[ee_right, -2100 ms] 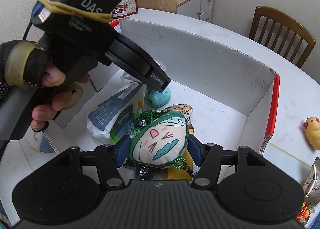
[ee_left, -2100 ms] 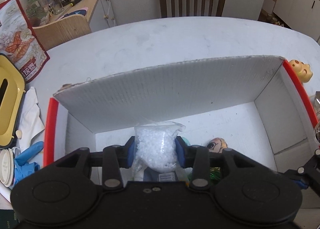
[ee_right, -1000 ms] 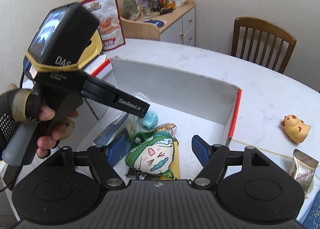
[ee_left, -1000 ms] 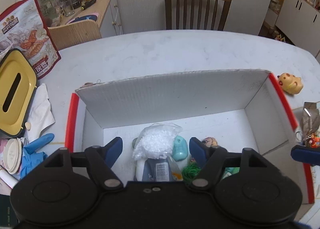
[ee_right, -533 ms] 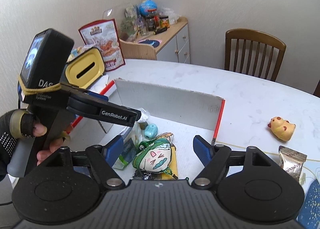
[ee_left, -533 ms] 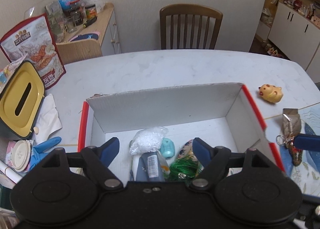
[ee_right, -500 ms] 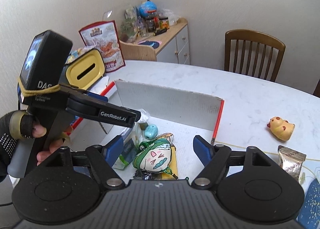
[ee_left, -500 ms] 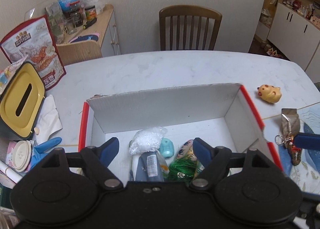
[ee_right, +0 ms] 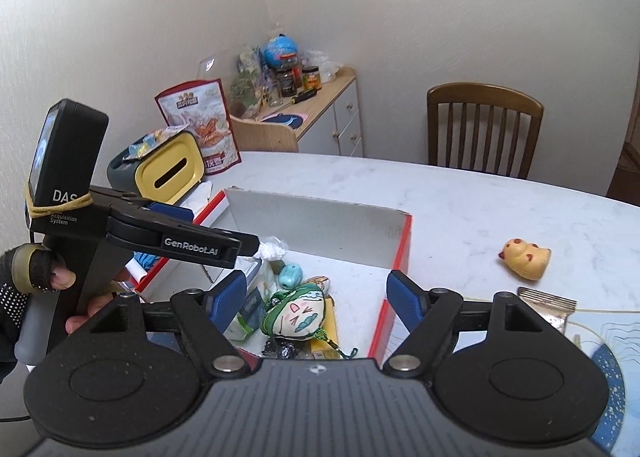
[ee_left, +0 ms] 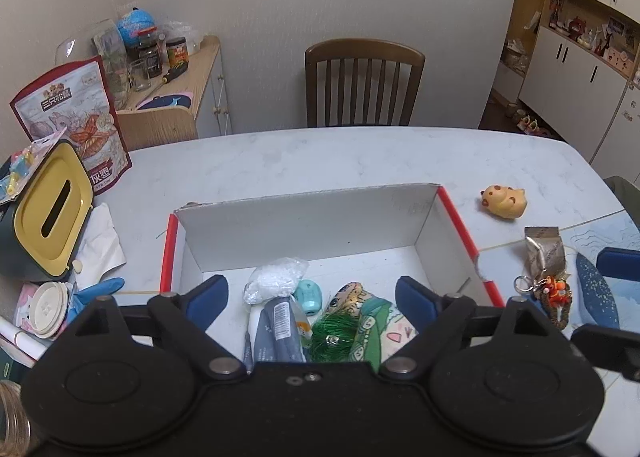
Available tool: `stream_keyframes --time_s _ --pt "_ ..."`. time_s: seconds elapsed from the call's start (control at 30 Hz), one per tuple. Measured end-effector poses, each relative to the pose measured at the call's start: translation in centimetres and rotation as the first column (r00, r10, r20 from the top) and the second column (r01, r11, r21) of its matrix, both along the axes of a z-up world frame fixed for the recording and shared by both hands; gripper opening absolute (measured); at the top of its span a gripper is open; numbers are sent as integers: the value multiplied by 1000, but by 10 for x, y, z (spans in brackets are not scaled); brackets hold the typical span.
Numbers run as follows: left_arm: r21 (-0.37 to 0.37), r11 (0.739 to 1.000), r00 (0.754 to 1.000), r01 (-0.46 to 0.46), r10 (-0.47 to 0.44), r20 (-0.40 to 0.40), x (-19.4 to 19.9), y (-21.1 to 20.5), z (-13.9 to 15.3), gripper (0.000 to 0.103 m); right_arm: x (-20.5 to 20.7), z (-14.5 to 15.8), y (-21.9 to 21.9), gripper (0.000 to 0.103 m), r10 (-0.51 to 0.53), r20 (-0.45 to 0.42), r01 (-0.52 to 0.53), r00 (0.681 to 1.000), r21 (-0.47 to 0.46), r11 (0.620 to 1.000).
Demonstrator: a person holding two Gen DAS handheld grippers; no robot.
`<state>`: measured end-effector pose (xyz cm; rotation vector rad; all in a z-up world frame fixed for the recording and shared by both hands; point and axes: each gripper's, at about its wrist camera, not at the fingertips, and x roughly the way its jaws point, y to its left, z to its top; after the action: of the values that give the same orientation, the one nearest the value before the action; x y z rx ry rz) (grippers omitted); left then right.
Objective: Organize objects
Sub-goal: 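Move the left gripper to the red horse keychain while the right approaches the silver packet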
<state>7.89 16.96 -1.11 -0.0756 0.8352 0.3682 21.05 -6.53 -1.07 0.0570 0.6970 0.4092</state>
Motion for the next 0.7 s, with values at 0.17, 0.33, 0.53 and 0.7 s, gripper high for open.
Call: stream_keyframes --time_s 0.17,0.33,0.53,0.7 --pt "13 1000 999 15 -15 29 -6 -13 8 95 -13 7 -16 77 -27 18 27 999 7 1000" --pt "32 999 998 42 -44 55 -10 -28 14 100 -23 11 -35 77 -58 27 57 998 17 998" --pt "32 997 995 72 -74 68 -9 -51 17 102 -29 10 -61 77 -100 27 100 995 27 995" --pt "44 995 993 85 -89 80 -5 -73 16 102 -32 5 -86 77 -117 26 117 993 22 993"
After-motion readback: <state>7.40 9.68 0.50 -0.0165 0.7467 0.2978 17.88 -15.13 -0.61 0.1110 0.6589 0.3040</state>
